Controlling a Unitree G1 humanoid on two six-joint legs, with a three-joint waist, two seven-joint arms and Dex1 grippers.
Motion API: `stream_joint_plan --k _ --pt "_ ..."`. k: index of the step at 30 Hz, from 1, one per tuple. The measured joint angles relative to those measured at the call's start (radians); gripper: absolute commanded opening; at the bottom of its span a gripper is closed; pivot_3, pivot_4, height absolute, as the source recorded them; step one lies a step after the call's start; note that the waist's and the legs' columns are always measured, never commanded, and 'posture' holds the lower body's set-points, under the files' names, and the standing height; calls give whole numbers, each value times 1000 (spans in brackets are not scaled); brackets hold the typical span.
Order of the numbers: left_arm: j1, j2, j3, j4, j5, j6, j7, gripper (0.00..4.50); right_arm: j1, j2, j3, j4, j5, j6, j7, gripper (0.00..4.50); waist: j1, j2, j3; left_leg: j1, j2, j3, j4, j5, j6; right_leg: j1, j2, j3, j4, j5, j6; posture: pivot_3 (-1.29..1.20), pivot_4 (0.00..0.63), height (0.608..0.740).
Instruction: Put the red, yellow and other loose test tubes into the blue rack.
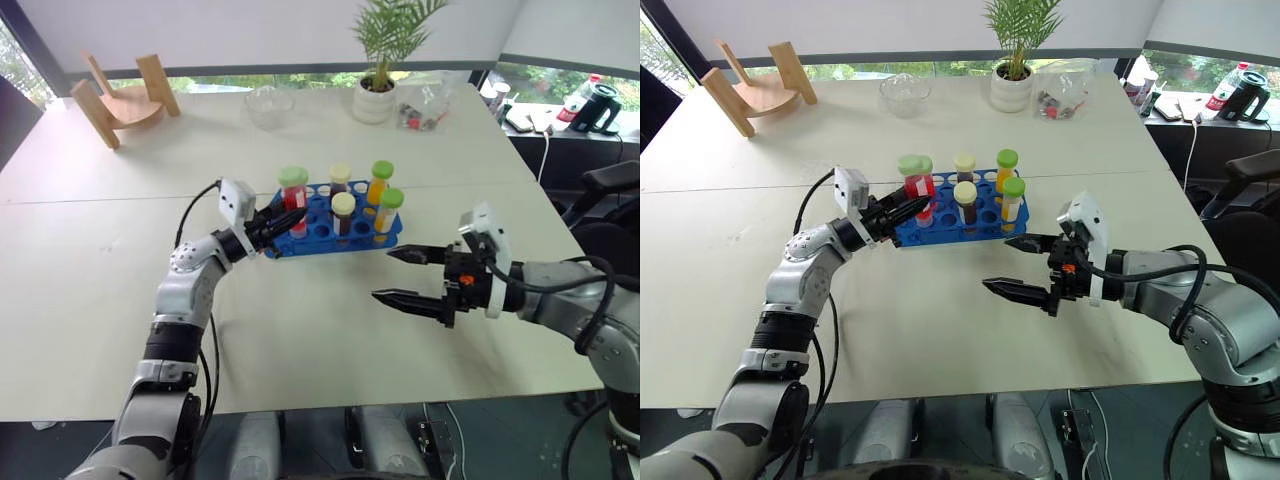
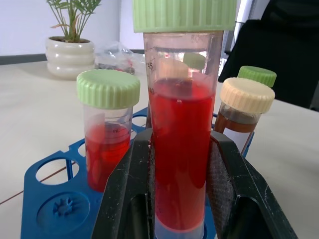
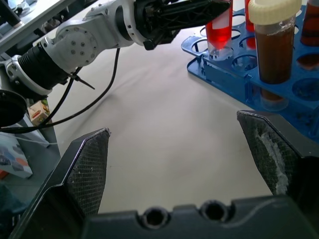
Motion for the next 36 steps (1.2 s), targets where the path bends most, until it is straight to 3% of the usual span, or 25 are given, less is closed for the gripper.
stream_joint_plan --k 29,30,35,36 --pt "25 13 -53 48 63 -89 17 800 -11 67 17 14 -29 -1 -51 4500 -2 0 0 1 0 0 0 -1 2 1 1 0 -1 0 0 0 150 740" --pt "25 13 -55 48 62 -89 14 1819 -11 67 17 14 -29 -1 -51 4500 -2 0 0 0 0 0 0 -1 2 1 0 0 -1 0 0 0 150 740" --pt "38 19 -56 41 62 -78 3 4294 -7 67 17 13 -29 -1 -52 4500 0 0 0 0 0 0 0 -1 2 1 0 0 -2 0 0 0 150 740" --pt "44 27 -56 28 63 -63 11 4476 -2 66 17 12 -29 -1 -51 4500 -1 0 0 0 0 0 0 -1 2 1 0 0 -2 0 0 0 150 740"
